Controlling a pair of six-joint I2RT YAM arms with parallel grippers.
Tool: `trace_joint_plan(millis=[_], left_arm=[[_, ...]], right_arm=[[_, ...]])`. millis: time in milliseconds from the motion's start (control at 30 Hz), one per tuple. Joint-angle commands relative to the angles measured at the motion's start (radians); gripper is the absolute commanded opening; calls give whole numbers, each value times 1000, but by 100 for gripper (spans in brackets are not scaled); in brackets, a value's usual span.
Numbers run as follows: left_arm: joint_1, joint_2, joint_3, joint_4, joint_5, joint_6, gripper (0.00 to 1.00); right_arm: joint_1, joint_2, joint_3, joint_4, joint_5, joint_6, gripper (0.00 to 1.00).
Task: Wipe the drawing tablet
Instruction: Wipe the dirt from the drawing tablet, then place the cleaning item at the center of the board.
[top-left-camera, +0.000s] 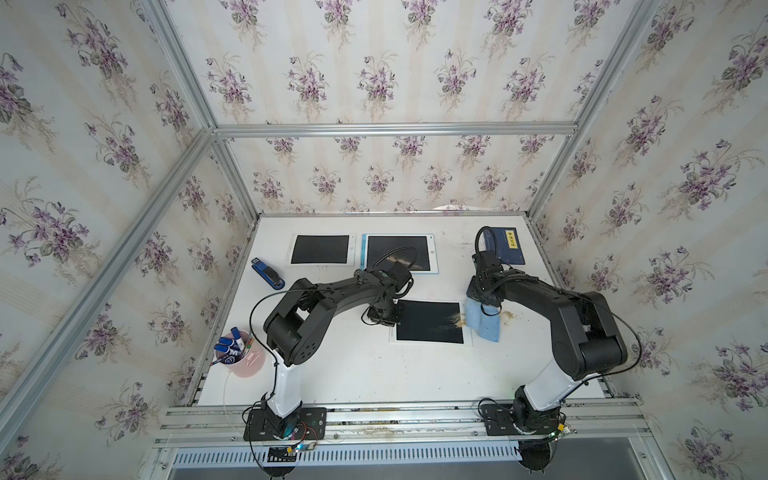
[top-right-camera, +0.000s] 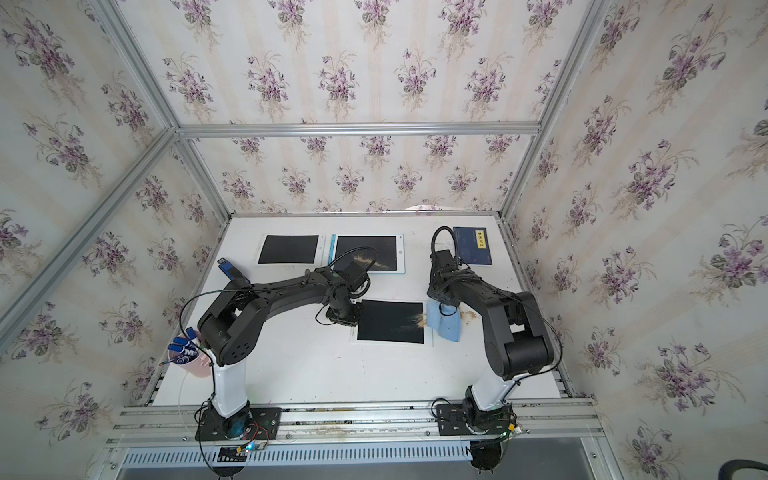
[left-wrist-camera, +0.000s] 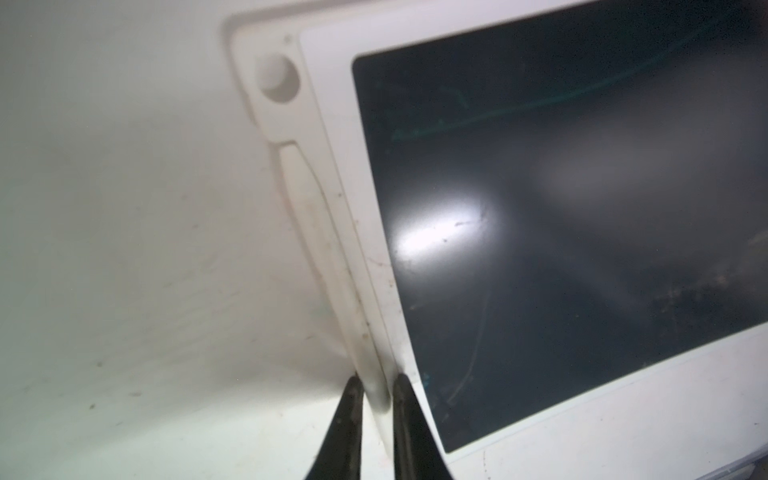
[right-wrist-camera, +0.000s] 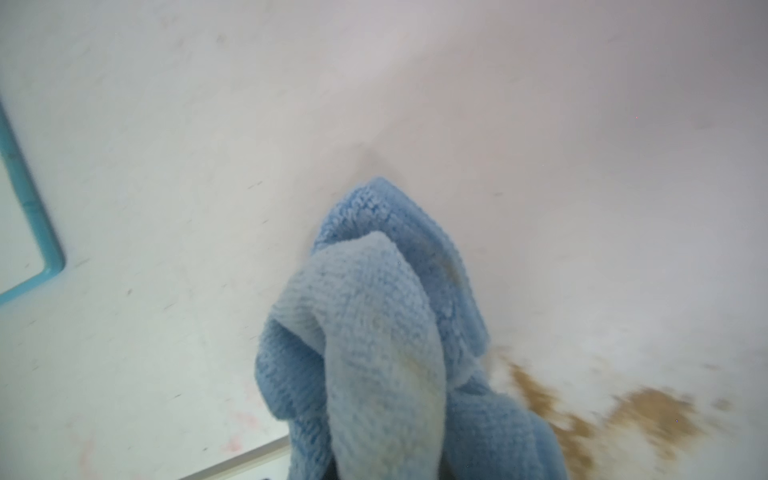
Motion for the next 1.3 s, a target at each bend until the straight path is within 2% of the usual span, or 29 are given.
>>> trace_joint_plan(millis=[0, 167, 300, 400, 633, 700, 800, 833, 867, 933, 1000, 1033, 1267], left_arm=[[-2, 29, -35, -89, -77, 16, 15], [-1, 26, -37, -85, -77, 19, 15], [-1, 20, -38, -77, -72, 19, 15], [-1, 11, -34, -74, -69, 21, 15], [0, -8, -25, -65, -60, 37, 16], [1, -11, -28, -60, -56, 41, 16], [4, -11, -33, -54, -48, 44, 16], [4, -10, -34, -53, -45, 45, 16], [4, -11, -35, -51, -42, 45, 16], [6, -15, -37, -48, -37, 49, 16], [7, -18, -37, -46, -36, 51, 16], [7, -19, -36, -45, -34, 51, 16], [12, -18, -31, -43, -23, 61, 16]], right_arm=[[30, -72, 12, -80, 224, 34, 0], [52, -128, 20, -72, 201, 18, 0], [52, -95, 76, -59, 278, 14, 0], [47, 17, 239, -142, 344, 26, 0], [44, 414, 648, -320, 443, 35, 0], [40, 502, 726, -342, 440, 33, 0], [21, 582, 787, -321, 357, 3, 0], [12, 600, 801, -311, 319, -9, 9], [4, 612, 810, -297, 284, -23, 24], [-8, 624, 822, -286, 254, -44, 64], [-12, 613, 820, -270, 261, -67, 91], [-14, 604, 817, -260, 262, -88, 100], [-20, 518, 804, -285, 217, -79, 100]])
